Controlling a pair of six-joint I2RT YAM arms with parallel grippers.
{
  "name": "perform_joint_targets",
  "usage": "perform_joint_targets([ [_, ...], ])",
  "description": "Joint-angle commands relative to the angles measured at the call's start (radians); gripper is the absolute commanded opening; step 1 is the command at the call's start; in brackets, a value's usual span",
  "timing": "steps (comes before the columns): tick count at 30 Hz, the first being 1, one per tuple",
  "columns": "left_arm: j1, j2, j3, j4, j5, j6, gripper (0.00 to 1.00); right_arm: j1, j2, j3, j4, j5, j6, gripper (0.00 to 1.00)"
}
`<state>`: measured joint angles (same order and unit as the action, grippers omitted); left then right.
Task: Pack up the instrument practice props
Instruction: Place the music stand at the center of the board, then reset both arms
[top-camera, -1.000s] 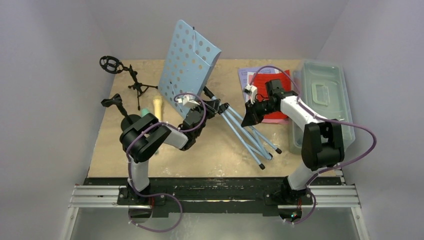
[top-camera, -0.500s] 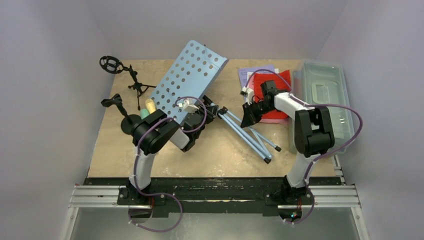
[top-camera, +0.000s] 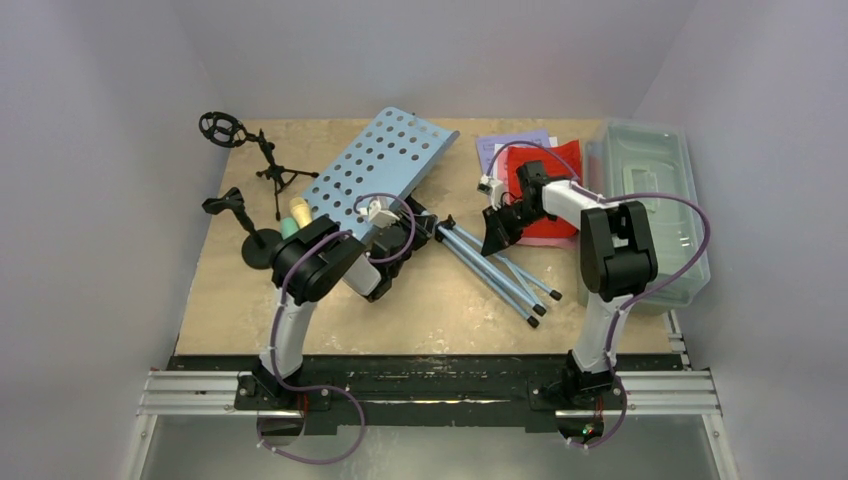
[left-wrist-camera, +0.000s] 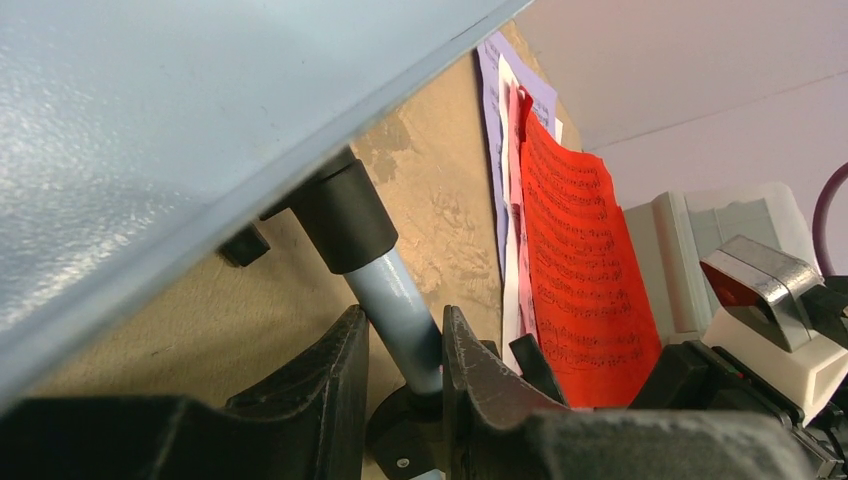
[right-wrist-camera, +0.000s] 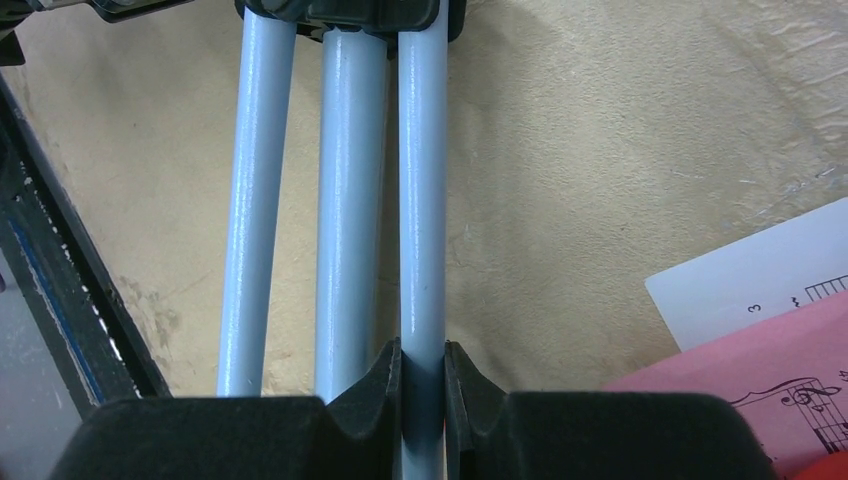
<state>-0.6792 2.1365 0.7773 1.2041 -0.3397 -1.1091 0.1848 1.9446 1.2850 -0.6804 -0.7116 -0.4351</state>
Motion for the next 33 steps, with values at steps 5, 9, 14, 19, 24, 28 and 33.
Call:
perform_joint_targets([
  [5, 0.013, -0.117, 0.026, -0.117, 0.011, 0.061, 0.28, -0.018, -0.016, 0.062, 0.035, 0.050, -0.018, 0.28],
  [9, 0.013, -0.202, 0.075, -0.378, 0.024, 0.042, 0.39, -0.025, -0.057, 0.060, 0.035, 0.062, -0.020, 0.40],
  [14, 0.011, -0.295, 0.076, -0.507, 0.062, 0.059, 0.52, -0.029, -0.148, 0.056, 0.035, 0.100, -0.029, 0.50],
  [19, 0.012, -0.410, 0.085, -0.688, 0.132, 0.120, 0.58, -0.029, -0.289, 0.055, 0.021, 0.152, -0.051, 0.57],
  [24, 0.012, -0.568, 0.003, -0.730, 0.255, 0.196, 0.60, -0.028, -0.511, 0.007, 0.029, 0.160, -0.083, 0.67],
  [28, 0.011, -0.715, -0.043, -0.796, 0.301, 0.274, 0.63, -0.028, -0.694, -0.064, 0.072, 0.140, -0.068, 0.77],
  [33, 0.016, -0.902, -0.012, -0.984, 0.307, 0.427, 0.91, -0.030, -0.914, -0.118, 0.104, 0.113, -0.049, 0.95],
])
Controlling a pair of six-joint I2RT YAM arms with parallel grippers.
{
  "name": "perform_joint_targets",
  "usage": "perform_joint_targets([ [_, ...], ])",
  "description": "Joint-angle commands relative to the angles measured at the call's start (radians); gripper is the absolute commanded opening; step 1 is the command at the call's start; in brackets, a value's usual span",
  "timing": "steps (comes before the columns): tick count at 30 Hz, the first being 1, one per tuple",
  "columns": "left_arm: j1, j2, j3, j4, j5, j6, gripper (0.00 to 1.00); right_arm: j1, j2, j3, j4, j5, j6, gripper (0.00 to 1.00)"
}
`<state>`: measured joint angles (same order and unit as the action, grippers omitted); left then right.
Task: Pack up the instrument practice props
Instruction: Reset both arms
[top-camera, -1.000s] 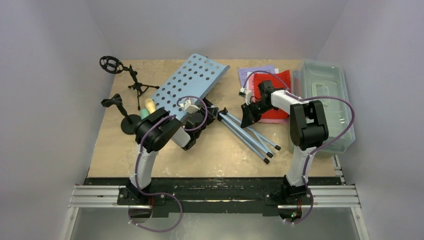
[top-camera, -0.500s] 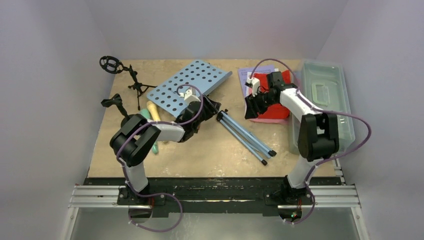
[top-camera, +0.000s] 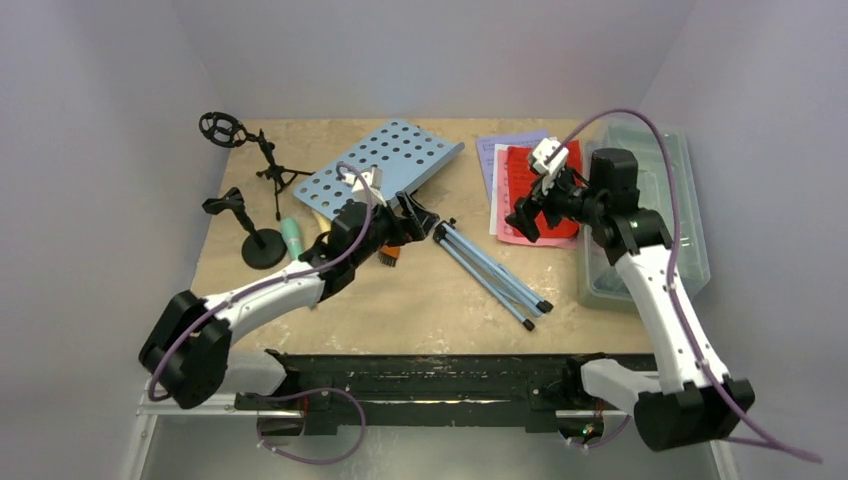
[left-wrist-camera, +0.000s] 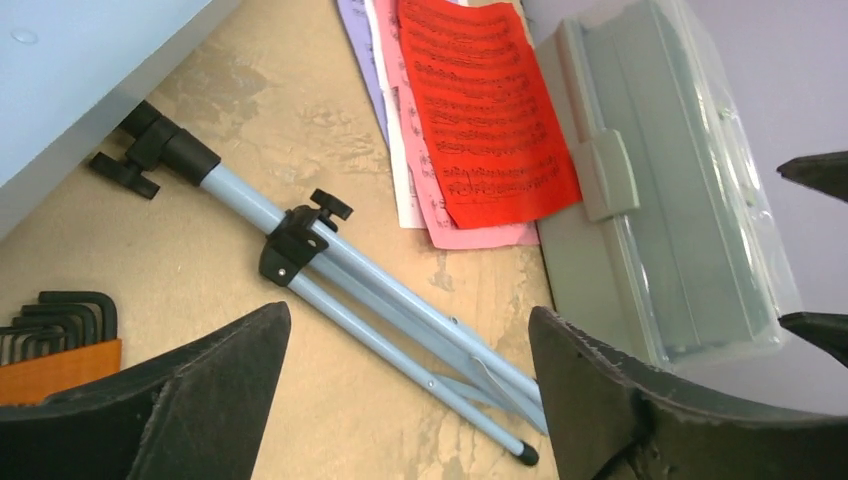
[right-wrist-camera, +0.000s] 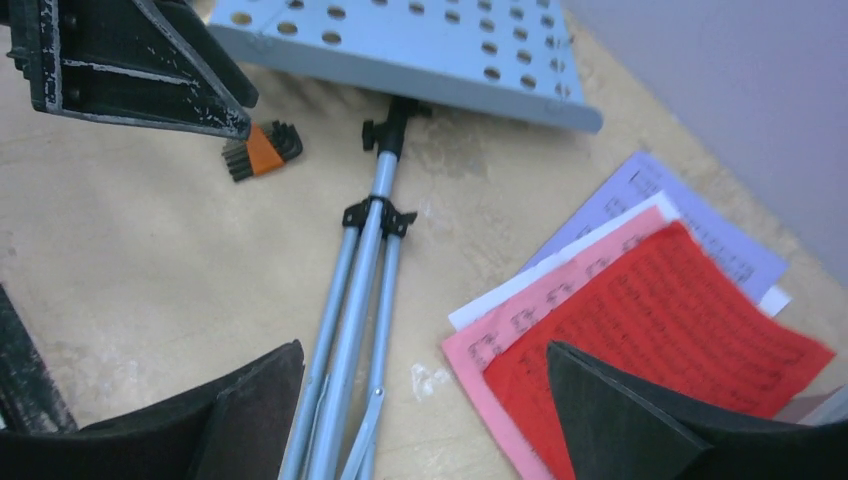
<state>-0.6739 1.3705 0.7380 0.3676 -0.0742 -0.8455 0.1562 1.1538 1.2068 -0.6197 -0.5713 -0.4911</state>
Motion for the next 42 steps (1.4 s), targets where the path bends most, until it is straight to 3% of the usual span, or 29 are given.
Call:
perform_joint_targets([
  [1, 0.019, -0.173, 0.039, -0.203, 0.042, 0.188, 0.98, -0.004, -0.164, -0.049, 0.054, -0.029, 0.024, 0.98],
  [6, 0.084, -0.360, 0.112, -0.354, 0.140, 0.351, 1.00, -0.053, -0.265, -0.005, 0.027, -0.101, 0.136, 0.99],
  [9, 0.089, -0.439, 0.218, -0.537, 0.092, 0.450, 1.00, -0.071, -0.291, 0.070, -0.026, -0.138, 0.200, 0.99],
  [16, 0.089, -0.550, 0.421, -0.822, -0.082, 0.566, 1.00, -0.095, -0.367, 0.170, 0.007, 0.153, 0.365, 0.99],
  [19, 0.089, -0.583, 0.482, -0.893, -0.121, 0.584, 1.00, -0.118, -0.400, 0.195, -0.026, 0.085, 0.305, 0.99],
  [23, 0.089, -0.630, 0.490, -0.917, -0.132, 0.564, 1.00, -0.153, -0.421, 0.213, -0.046, 0.021, 0.287, 0.99],
  [33, 0.088, -0.720, 0.433, -0.924, -0.117, 0.523, 1.00, -0.204, -0.467, 0.180, 0.036, 0.163, 0.514, 0.99],
  [42, 0.089, -0.760, 0.412, -0.915, -0.124, 0.510, 1.00, -0.230, -0.460, 0.191, 0.029, 0.119, 0.542, 0.99],
])
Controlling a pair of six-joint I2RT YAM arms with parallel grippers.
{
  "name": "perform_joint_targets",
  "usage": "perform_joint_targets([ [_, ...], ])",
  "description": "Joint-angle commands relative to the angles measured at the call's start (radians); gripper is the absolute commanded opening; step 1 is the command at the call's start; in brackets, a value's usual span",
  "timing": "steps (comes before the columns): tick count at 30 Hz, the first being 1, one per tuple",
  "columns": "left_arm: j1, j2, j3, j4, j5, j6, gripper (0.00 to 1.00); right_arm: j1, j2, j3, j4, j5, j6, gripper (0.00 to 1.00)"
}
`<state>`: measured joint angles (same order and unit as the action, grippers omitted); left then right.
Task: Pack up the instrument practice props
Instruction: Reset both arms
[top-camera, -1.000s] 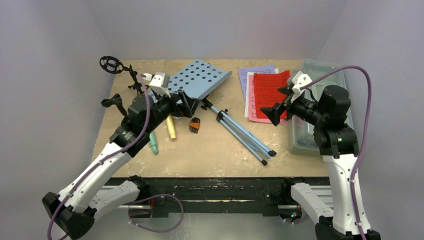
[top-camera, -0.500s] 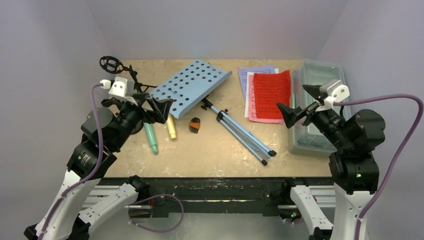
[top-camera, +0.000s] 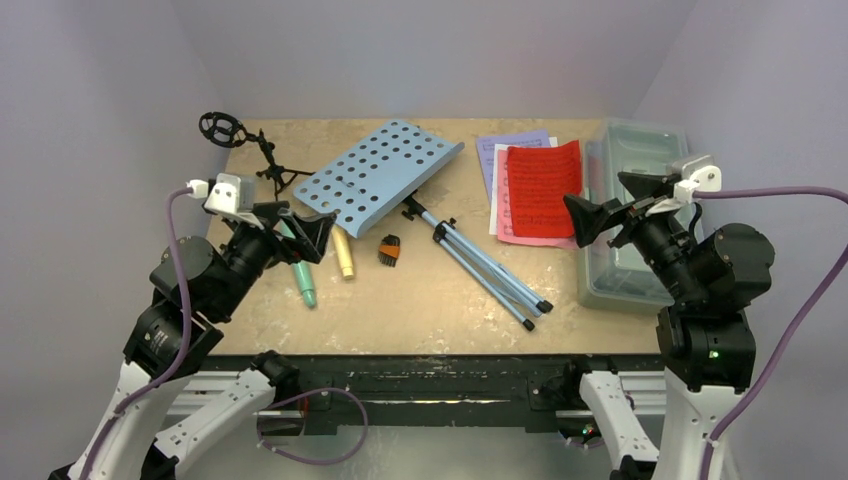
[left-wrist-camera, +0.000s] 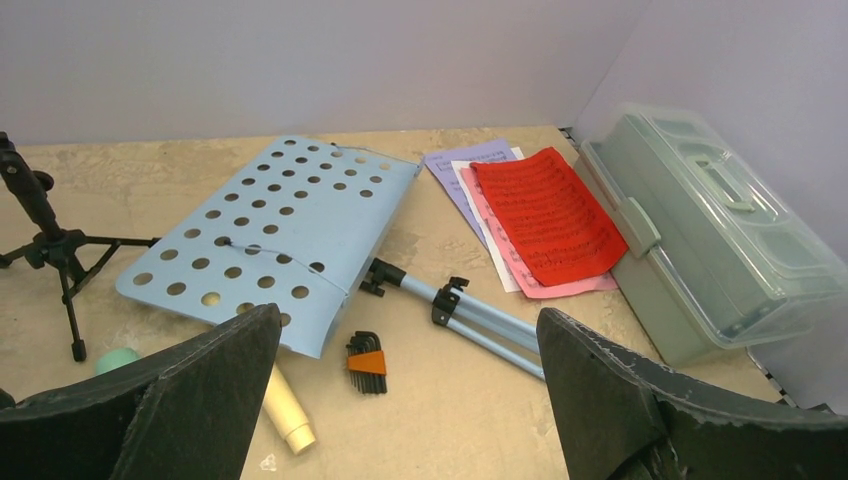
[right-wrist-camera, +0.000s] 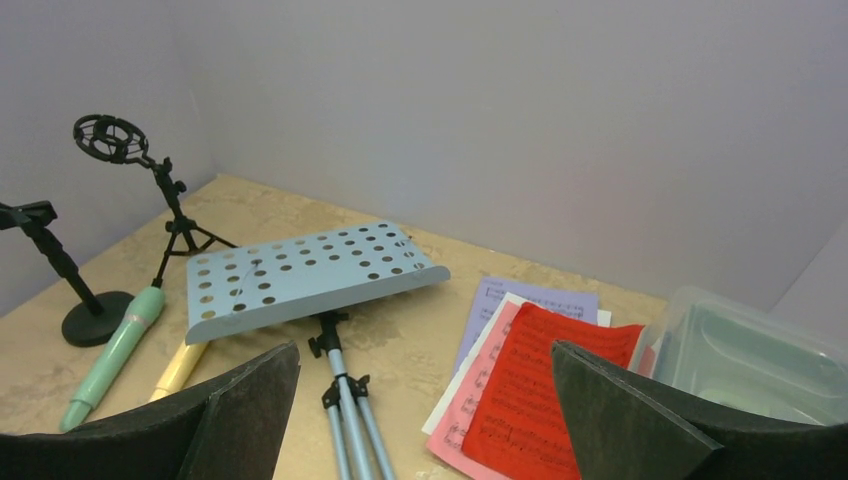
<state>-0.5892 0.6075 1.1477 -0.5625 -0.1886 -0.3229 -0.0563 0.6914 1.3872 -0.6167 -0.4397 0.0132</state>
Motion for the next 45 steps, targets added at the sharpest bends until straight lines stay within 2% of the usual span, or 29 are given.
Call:
perform_joint_targets([
  [1, 0.005, 0.002, 0.000, 0.015, -0.008, -0.017, 1.00, -0.023, 0.003, 0.010, 0.024, -0.022, 0.036, 0.99],
  [7, 0.005, -0.043, -0.051, 0.048, 0.006, -0.036, 1.00, -0.035, 0.000, -0.023, 0.038, -0.036, 0.030, 0.99],
  [34, 0.004, 0.007, -0.087, 0.111, 0.021, 0.021, 1.00, -0.075, 0.033, -0.019, 0.054, -0.054, 0.012, 0.99],
  [41, 0.004, -0.008, -0.130, 0.150, 0.027, 0.011, 1.00, -0.079, 0.028, -0.029, 0.046, -0.027, -0.054, 0.99],
  [45, 0.005, 0.001, -0.109, 0.141, 0.029, 0.013, 1.00, -0.080, 0.017, -0.044, 0.054, -0.016, -0.026, 0.99],
])
